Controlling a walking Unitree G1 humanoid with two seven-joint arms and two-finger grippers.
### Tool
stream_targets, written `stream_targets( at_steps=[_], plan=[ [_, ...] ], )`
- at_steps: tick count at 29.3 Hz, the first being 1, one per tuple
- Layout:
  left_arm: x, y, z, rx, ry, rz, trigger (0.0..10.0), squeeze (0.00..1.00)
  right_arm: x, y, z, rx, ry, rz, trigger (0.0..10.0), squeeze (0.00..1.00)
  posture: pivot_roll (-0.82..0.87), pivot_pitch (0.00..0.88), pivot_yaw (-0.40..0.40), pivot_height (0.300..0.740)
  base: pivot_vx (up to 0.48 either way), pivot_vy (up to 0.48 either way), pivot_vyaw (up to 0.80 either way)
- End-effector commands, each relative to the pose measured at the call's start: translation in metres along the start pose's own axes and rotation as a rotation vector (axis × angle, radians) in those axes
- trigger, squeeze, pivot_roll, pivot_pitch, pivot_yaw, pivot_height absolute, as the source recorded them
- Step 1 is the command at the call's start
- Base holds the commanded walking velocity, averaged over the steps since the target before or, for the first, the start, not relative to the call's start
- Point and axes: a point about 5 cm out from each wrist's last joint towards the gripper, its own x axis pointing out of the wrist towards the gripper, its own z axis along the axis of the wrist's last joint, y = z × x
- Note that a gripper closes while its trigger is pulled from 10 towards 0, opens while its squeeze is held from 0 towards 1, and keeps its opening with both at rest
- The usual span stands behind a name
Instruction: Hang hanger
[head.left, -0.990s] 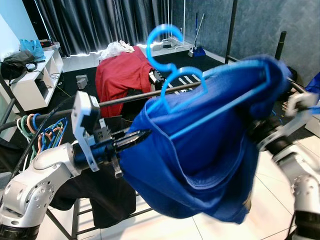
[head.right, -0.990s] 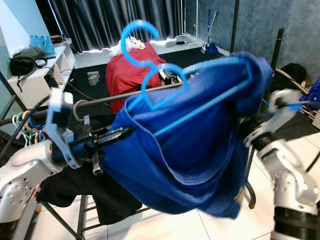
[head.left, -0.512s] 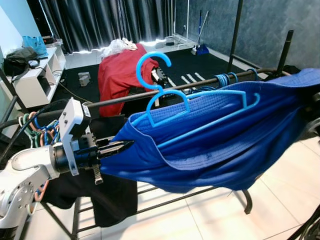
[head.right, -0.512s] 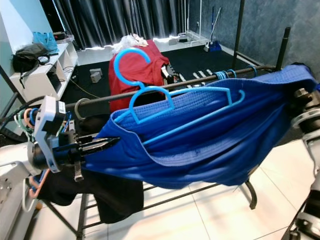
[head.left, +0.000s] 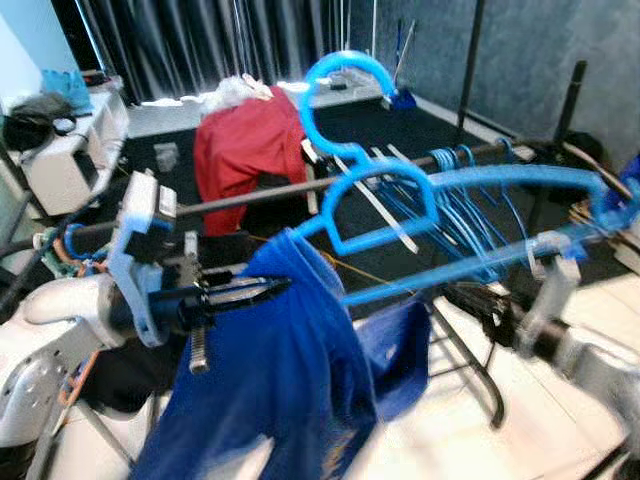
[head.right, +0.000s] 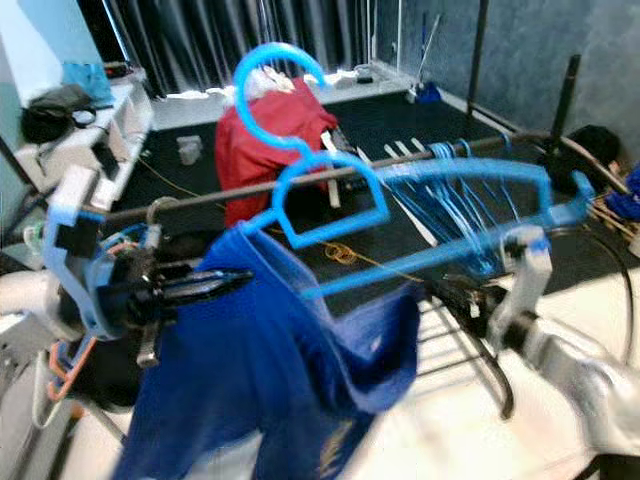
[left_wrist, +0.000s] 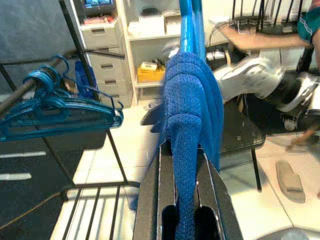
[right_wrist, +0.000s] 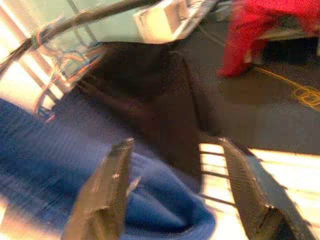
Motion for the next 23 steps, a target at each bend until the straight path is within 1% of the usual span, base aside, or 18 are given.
stream_targets(
  at_steps=[1,2,3,4,5,6,7,8,9,10,11,13,14,18,19,21,22,23],
  plan=[
    [-0.002,0.003,-0.001,0.016,0.019,0.009,0.0,0.00,0.006,0.016,0.001,-0.021,0.002,0.120,10.0,1.00,-0.15,0.000,0.028,0.740,0.000,0.000,0.00],
    [-0.002,0.006,-0.003,0.023,0.041,0.003,0.0,0.00,-0.003,0.037,0.000,-0.093,0.081,0.255,10.0,1.00,-0.15,0.000,0.026,0.740,0.000,0.000,0.00],
    [-0.002,0.006,-0.003,0.023,0.041,0.003,0.0,0.00,-0.003,0.037,0.000,-0.093,0.081,0.255,10.0,1.00,-0.15,0.000,0.026,0.740,0.000,0.000,0.00],
    [-0.001,0.006,-0.007,0.040,0.099,-0.029,0.0,0.00,-0.011,0.056,0.016,-0.127,0.054,0.380,10.0,1.00,-0.14,0.000,0.025,0.740,0.000,0.000,0.00],
    [-0.001,0.006,-0.007,0.040,0.099,-0.029,0.0,0.00,-0.011,0.056,0.016,-0.127,0.054,0.380,10.0,1.00,-0.14,0.000,0.025,0.740,0.000,0.000,0.00],
    [0.000,0.006,-0.011,0.063,0.160,-0.060,0.0,0.00,-0.018,0.070,0.035,-0.153,-0.005,0.473,10.0,1.00,-0.14,0.000,0.029,0.740,0.000,0.000,0.00],
    [0.000,0.006,-0.011,0.063,0.160,-0.060,0.0,0.00,-0.018,0.070,0.035,-0.153,-0.005,0.473,10.0,1.00,-0.14,0.000,0.029,0.740,0.000,0.000,0.00],
    [0.000,0.008,-0.016,0.091,0.231,-0.083,0.0,0.00,-0.025,0.082,0.049,-0.203,-0.040,0.544,10.0,1.00,-0.14,0.000,0.036,0.740,0.000,0.000,0.00],
    [-0.001,0.011,-0.020,0.112,0.279,-0.084,0.0,0.00,-0.028,0.089,0.055,-0.252,-0.028,0.567,10.0,1.00,-0.15,0.000,0.041,0.740,0.000,0.000,0.00],
    [-0.001,0.011,-0.020,0.112,0.279,-0.084,0.0,0.00,-0.028,0.089,0.055,-0.252,-0.028,0.567,10.0,1.00,-0.15,0.000,0.041,0.740,0.000,0.000,0.00],
    [-0.003,0.016,-0.024,0.133,0.314,-0.066,0.0,0.00,-0.027,0.092,0.054,-0.284,0.018,0.566,10.0,1.00,-0.15,0.000,0.041,0.740,0.000,0.000,0.00],
    [-0.003,0.016,-0.024,0.133,0.314,-0.066,0.0,0.00,-0.027,0.092,0.054,-0.284,0.018,0.566,10.0,1.00,-0.15,0.000,0.041,0.740,0.000,0.000,0.00],
    [-0.005,0.023,-0.026,0.154,0.340,-0.029,0.0,0.00,-0.025,0.095,0.047,-0.301,0.074,0.557,10.0,1.00,-0.15,0.000,0.044,0.740,0.000,0.000,0.00],
    [-0.005,0.023,-0.026,0.154,0.340,-0.029,0.0,0.00,-0.025,0.095,0.047,-0.301,0.074,0.557,10.0,1.00,-0.15,0.000,0.044,0.740,0.000,0.000,0.00],
    [-0.009,0.032,-0.031,0.183,0.390,0.015,0.0,0.00,-0.025,0.095,0.043,-0.297,0.066,0.534,10.0,1.00,-0.16,0.000,0.050,0.740,0.000,0.000,0.00],
    [-0.009,0.032,-0.031,0.183,0.390,0.015,0.0,0.00,-0.025,0.095,0.043,-0.297,0.066,0.534,10.0,1.00,-0.16,0.000,0.050,0.740,0.000,0.000,0.00],
    [-0.013,0.037,-0.038,0.248,0.496,0.016,0.0,0.00,-0.033,0.080,0.062,-0.321,-0.070,0.436,10.0,0.72,-0.15,0.000,0.051,0.740,0.000,0.000,0.00],
    [-0.013,0.037,-0.038,0.248,0.496,0.016,0.0,0.00,-0.033,0.080,0.062,-0.321,-0.070,0.436,10.0,0.72,-0.15,0.000,0.051,0.740,0.000,0.000,0.00]
  ],
)
